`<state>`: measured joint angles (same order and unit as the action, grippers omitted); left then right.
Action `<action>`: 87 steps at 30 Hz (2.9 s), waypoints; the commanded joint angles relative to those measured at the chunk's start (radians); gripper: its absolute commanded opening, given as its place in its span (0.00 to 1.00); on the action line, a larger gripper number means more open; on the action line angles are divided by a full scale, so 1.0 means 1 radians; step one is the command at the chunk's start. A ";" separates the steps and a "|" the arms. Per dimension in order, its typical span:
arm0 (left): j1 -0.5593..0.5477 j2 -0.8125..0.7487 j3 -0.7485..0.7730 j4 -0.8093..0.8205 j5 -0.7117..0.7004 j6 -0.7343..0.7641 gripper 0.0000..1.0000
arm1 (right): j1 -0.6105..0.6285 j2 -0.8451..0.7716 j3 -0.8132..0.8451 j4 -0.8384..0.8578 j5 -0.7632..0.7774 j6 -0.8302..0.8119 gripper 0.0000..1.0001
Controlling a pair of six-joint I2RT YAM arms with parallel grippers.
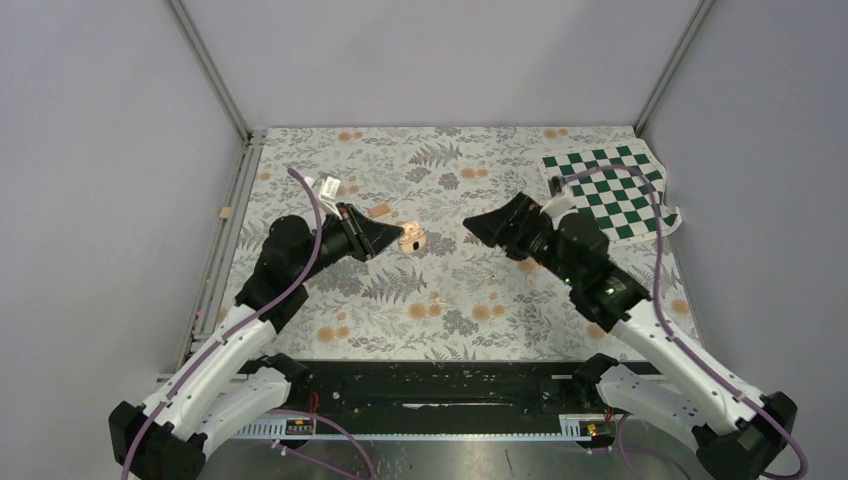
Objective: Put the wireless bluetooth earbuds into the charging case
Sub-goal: Pass from the left arm to the right, then pass from the right arm to the left
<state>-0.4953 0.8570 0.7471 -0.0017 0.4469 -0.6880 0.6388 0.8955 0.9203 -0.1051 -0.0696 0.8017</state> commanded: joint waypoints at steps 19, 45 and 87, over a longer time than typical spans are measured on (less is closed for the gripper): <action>-0.030 -0.056 -0.102 0.218 -0.435 -0.047 0.00 | 0.151 0.338 -0.011 0.457 -0.078 0.555 0.94; -0.047 -0.077 -0.098 0.198 -0.451 -0.019 0.00 | 0.171 0.495 0.115 0.380 -0.095 0.564 0.62; -0.043 0.052 0.416 -0.626 -0.034 0.210 0.99 | 0.059 0.498 0.103 0.260 -0.574 0.003 0.15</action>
<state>-0.5446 0.8688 1.1057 -0.4541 0.2092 -0.5232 0.7193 1.4101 0.9775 0.2234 -0.4953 1.0096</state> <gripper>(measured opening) 0.988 0.433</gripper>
